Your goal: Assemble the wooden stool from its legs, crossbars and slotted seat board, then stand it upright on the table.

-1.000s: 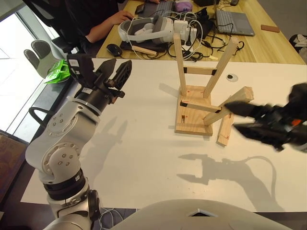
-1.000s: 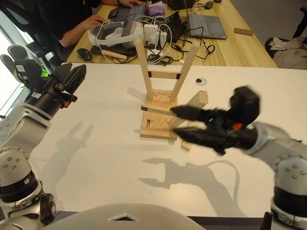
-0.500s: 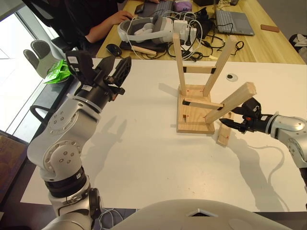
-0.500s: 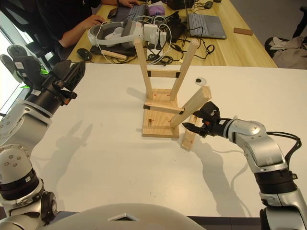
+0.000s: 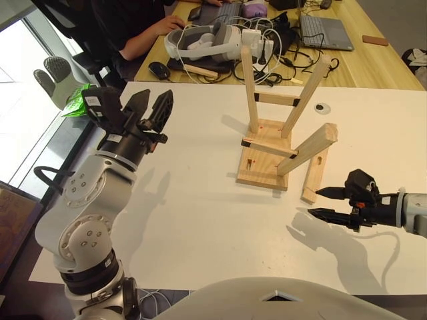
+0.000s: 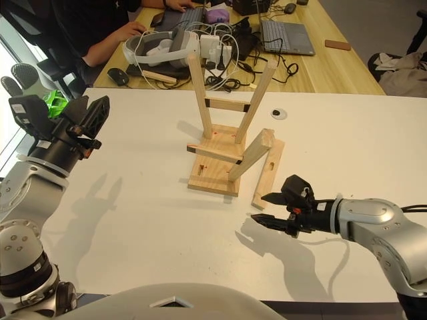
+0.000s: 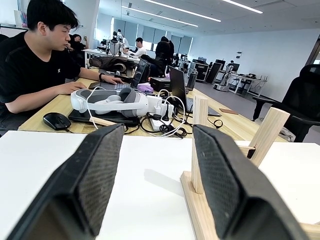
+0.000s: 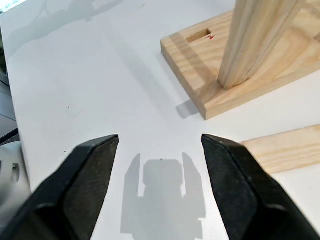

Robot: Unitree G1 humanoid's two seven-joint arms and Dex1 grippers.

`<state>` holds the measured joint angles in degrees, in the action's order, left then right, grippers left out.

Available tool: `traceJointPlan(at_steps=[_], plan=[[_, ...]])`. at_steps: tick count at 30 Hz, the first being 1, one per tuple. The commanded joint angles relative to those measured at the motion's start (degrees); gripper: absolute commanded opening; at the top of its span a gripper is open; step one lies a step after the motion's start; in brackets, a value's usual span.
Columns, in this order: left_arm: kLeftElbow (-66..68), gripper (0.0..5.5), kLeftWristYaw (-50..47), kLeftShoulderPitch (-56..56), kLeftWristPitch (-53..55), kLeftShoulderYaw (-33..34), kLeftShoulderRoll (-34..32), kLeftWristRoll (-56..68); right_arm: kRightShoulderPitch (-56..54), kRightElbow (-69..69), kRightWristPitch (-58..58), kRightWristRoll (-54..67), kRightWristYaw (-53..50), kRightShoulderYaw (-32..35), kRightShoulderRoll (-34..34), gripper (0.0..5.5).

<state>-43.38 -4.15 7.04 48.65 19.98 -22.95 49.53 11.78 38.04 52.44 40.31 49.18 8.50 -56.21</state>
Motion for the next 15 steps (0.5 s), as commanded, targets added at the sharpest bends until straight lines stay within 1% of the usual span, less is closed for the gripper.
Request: traceJointPlan(at_steps=[1,4,6,8,12,15], plan=[[0.8,2.54,0.3,0.8,-0.4,-0.9,-0.2,-0.3,-2.1,1.5,-4.6,-6.8,-3.6,-7.9,2.6,3.07],[1.7,2.54,0.9,1.7,-0.9,-2.1,-0.4,-0.9,-8.0,-1.4,-6.8,-15.0,-8.6,-18.1,7.4,3.07],[2.5,2.54,1.3,2.5,-1.1,-2.9,-0.5,-1.4,-11.8,-5.1,-6.1,-19.3,-10.6,-23.1,9.4,3.07],[3.0,2.54,1.6,3.1,-1.1,-2.9,-0.9,-1.5,-13.3,-7.7,-4.8,-21.2,-9.9,-24.5,8.0,3.07],[2.0,2.54,1.2,1.4,-1.4,-1.7,-0.7,-2.0,-14.4,-12.8,-1.2,-22.7,-4.5,-23.7,-0.3,3.07],[1.5,2.54,0.7,0.5,-1.6,-1.3,-0.1,-2.4,-14.2,-16.2,-0.7,-24.3,-2.2,-23.2,-4.8,3.07]])
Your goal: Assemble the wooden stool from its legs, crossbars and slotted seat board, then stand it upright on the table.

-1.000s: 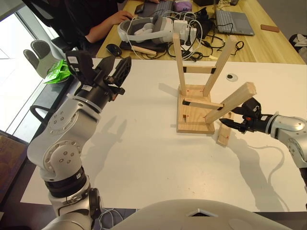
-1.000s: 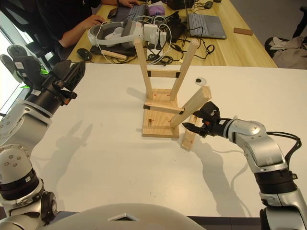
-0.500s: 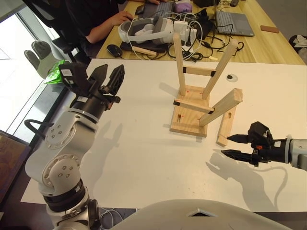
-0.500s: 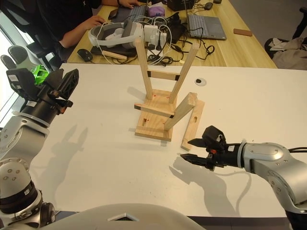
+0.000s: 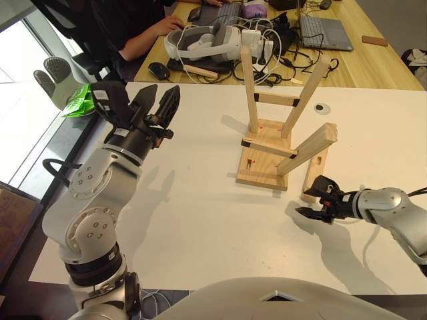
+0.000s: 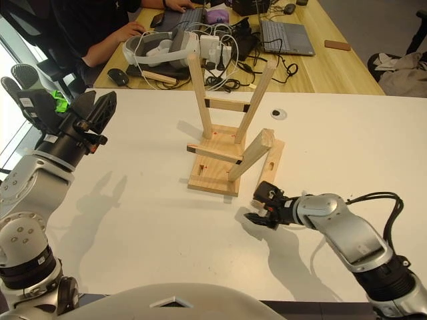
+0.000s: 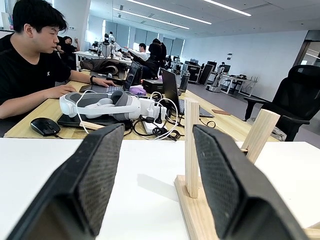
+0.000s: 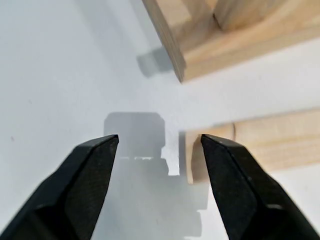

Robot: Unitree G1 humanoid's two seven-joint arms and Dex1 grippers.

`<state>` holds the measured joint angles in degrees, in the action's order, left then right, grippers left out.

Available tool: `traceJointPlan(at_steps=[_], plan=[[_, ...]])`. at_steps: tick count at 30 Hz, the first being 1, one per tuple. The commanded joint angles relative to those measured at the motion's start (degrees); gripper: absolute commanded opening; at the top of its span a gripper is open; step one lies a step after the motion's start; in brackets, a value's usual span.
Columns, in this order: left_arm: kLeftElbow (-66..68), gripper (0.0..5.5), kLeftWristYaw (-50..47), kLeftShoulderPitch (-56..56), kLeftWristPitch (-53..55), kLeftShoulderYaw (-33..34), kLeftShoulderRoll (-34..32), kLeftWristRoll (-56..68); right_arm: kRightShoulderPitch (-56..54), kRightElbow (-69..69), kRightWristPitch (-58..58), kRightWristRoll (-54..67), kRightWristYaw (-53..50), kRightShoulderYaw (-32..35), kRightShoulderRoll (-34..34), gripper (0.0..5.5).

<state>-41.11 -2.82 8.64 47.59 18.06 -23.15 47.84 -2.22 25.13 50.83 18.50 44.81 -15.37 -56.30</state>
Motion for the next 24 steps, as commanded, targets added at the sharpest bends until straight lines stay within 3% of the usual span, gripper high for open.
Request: traceJointPlan(at_steps=[1,3,7,11,15,20,24], plan=[[-0.9,2.54,-0.7,-1.3,-0.6,0.7,0.1,-0.7,0.1,-3.9,0.5,-2.9,2.5,1.1,-5.6,3.07],[-0.8,2.54,-0.7,-1.4,-0.6,1.0,0.0,-0.5,-1.3,-4.1,1.8,-1.2,1.6,4.8,-3.8,3.07],[-0.2,2.54,-0.5,-0.7,-0.6,0.9,-0.3,-0.4,-9.9,-4.2,7.7,2.3,-9.3,15.0,9.5,3.07],[0.5,2.54,-0.4,0.3,-0.4,0.6,-0.5,-0.5,-15.2,-6.6,13.3,0.2,-18.9,17.1,16.8,3.44],[1.2,2.54,0.0,1.3,0.2,1.0,-1.3,0.1,-13.5,-5.9,23.9,1.8,-21.6,17.5,20.4,4.05],[0.8,2.54,-0.4,1.1,0.5,1.4,-1.7,0.6,-9.9,-5.0,30.9,3.7,-21.2,18.0,21.1,4.05],[0.4,2.54,-0.9,0.9,0.5,1.1,-1.4,0.6,-8.8,-7.6,28.7,2.0,-20.6,15.9,17.6,4.05]])
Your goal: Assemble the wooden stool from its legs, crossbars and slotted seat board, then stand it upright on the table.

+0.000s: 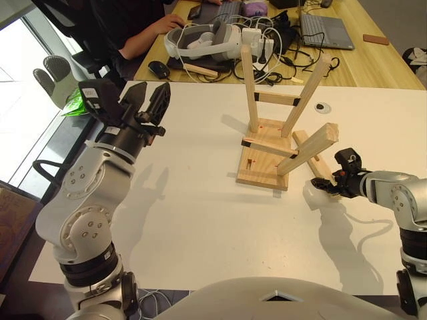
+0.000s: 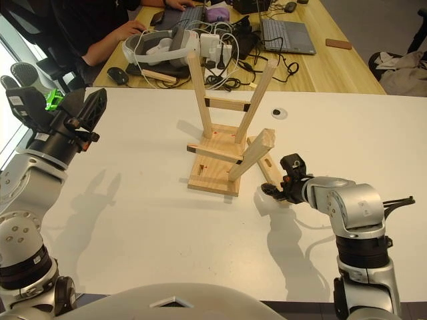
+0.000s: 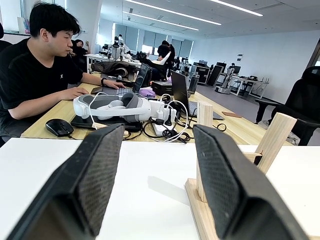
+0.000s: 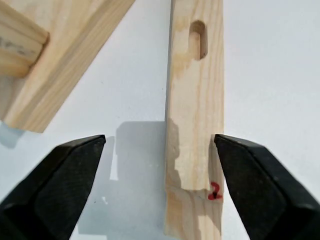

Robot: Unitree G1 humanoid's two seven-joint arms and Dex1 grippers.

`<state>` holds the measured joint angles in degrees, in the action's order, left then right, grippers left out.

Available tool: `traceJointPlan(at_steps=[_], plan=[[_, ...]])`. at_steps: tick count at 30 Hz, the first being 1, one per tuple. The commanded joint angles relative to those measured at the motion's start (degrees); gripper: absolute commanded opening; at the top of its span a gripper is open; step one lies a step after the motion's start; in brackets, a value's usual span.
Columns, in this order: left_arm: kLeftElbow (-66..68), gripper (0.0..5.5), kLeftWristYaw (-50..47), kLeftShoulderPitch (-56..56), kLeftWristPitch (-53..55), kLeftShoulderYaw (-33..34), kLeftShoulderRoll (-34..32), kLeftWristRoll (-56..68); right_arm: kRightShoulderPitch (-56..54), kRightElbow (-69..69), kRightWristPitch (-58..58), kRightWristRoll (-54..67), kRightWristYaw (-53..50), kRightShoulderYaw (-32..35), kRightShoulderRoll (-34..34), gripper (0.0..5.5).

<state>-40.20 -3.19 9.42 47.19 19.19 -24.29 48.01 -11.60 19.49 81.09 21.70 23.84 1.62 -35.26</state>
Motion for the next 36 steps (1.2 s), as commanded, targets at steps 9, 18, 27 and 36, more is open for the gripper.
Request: traceJointPlan(at_steps=[9,18,27,36], plan=[[-1.1,2.54,-1.1,-0.5,0.9,0.2,-0.2,0.7,-0.2,-8.2,-2.4,0.3,4.9,-3.0,-5.7,4.05],[-1.3,2.54,-1.8,-0.6,0.2,-0.3,0.4,0.4,-2.0,-8.9,-8.8,-1.7,8.9,-10.3,-9.9,3.16],[0.6,2.54,-4.0,1.6,1.4,-0.9,0.5,-1.0,-3.6,-10.0,-18.4,-7.7,8.7,-13.4,-11.6,2.15],[8.3,2.54,-9.7,11.6,6.0,3.9,0.7,3.8,-7.4,-13.1,-27.7,-14.4,-6.2,-0.8,-5.1,2.07]])
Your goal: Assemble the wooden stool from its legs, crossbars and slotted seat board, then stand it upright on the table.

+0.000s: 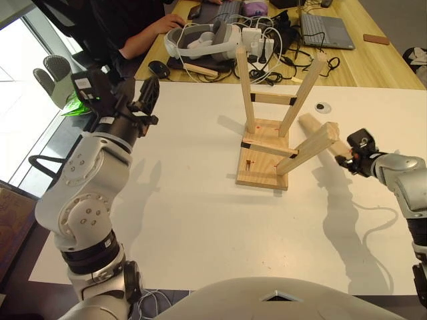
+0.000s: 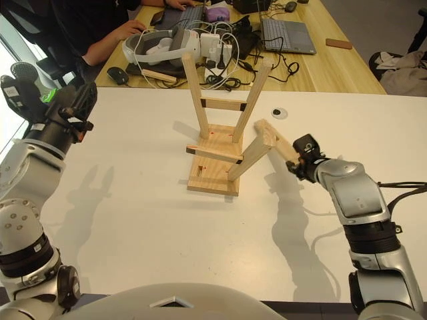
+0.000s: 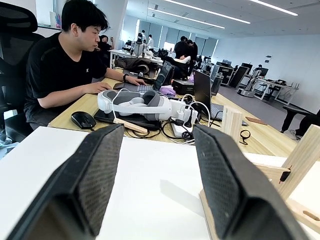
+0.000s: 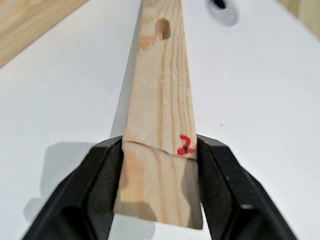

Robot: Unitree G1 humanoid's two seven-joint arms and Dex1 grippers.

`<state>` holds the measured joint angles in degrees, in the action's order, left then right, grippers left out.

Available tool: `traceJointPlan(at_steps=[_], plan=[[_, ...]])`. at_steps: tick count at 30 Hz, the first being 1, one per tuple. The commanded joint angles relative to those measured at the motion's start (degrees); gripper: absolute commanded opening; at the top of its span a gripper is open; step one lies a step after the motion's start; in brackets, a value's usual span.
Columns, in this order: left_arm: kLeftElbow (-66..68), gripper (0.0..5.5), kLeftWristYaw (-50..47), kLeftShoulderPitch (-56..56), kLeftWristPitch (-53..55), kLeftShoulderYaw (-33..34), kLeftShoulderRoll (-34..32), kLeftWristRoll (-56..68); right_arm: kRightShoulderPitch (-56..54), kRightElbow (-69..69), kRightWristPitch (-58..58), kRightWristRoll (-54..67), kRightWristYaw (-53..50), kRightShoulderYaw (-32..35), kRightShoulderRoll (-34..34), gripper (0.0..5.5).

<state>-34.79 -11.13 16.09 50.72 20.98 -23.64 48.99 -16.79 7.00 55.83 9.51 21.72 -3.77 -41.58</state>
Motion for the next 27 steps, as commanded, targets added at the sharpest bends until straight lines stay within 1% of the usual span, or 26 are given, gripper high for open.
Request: traceJointPlan(at_steps=[1,5,9,12,15,17,20,24,27], plan=[[4.1,2.54,-2.2,6.7,3.1,2.6,-0.2,3.7,-3.1,-0.9,-4.0,-3.0,-5.5,6.1,1.3,2.07],[7.3,2.54,-2.7,12.9,4.7,2.4,-1.2,5.1,-7.6,-1.0,-8.5,-4.4,-8.4,9.5,1.8,2.07],[9.0,2.54,-2.5,16.8,5.4,1.6,-1.1,5.4,-9.1,1.0,-8.5,-3.3,-7.6,10.1,3.7,2.07],[9.0,2.54,-2.8,17.3,5.7,1.3,-0.5,5.3,-8.7,3.9,-7.5,-2.2,-6.6,9.7,5.5,2.07],[8.6,2.54,-3.2,17.5,6.0,1.0,0.1,5.8,-10.6,4.8,-6.9,-1.4,-6.2,9.9,6.8,2.07],[8.5,2.54,-3.4,17.4,6.3,0.9,0.4,6.3,-12.5,5.1,-6.5,-0.7,-6.0,10.5,7.4,2.07],[8.0,2.54,-4.6,16.5,7.8,1.6,1.5,9.6,-18.0,5.0,-5.9,1.1,-5.3,11.8,8.1,2.06],[7.5,2.54,-9.5,15.1,10.2,2.5,4.6,17.6,-28.0,3.2,-3.7,6.3,-4.2,14.8,10.3,2.06],[8.8,2.54,-20.5,13.6,9.6,2.5,8.5,30.1,-35.0,1.4,-0.9,11.2,-3.4,17.5,12.3,2.06]])
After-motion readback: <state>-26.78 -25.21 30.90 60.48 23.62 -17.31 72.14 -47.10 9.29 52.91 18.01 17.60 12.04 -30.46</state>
